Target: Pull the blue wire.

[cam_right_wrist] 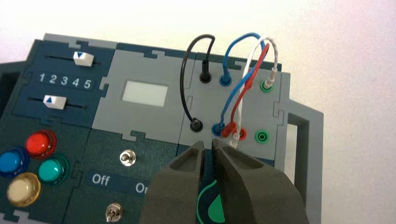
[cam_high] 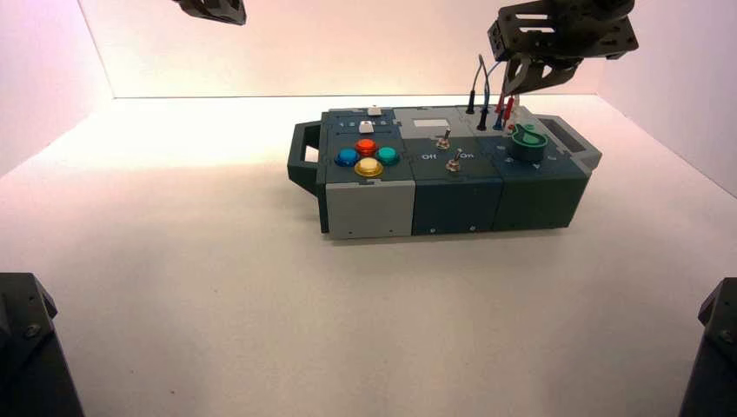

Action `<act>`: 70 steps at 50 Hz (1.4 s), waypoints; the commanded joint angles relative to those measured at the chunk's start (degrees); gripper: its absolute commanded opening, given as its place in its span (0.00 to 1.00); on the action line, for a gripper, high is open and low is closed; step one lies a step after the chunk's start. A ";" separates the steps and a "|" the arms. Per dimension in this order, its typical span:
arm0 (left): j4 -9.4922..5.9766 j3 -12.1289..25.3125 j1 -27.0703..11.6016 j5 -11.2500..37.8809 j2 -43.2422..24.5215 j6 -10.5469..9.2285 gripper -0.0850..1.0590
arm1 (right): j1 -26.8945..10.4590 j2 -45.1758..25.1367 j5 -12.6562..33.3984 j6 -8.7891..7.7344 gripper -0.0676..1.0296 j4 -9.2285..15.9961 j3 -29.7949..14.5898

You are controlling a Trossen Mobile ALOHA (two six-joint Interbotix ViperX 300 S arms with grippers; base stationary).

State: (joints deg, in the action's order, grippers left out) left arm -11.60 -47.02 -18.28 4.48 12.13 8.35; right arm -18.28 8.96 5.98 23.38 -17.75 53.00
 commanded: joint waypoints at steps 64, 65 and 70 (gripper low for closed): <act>0.09 2.37 0.26 -0.62 -1.32 0.26 0.05 | 2.20 -0.88 1.93 0.26 0.19 0.79 -5.01; 0.09 2.37 0.26 -0.62 -1.41 0.26 0.05 | 2.02 -0.88 2.02 0.26 0.19 0.88 -4.92; 0.09 2.55 0.26 -0.62 -1.85 0.35 0.05 | 1.49 -0.79 2.29 0.26 0.19 1.32 -4.66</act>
State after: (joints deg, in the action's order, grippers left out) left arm -11.60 -46.14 -18.28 4.48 9.93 8.35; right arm -16.17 6.68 8.26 23.55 -16.79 48.96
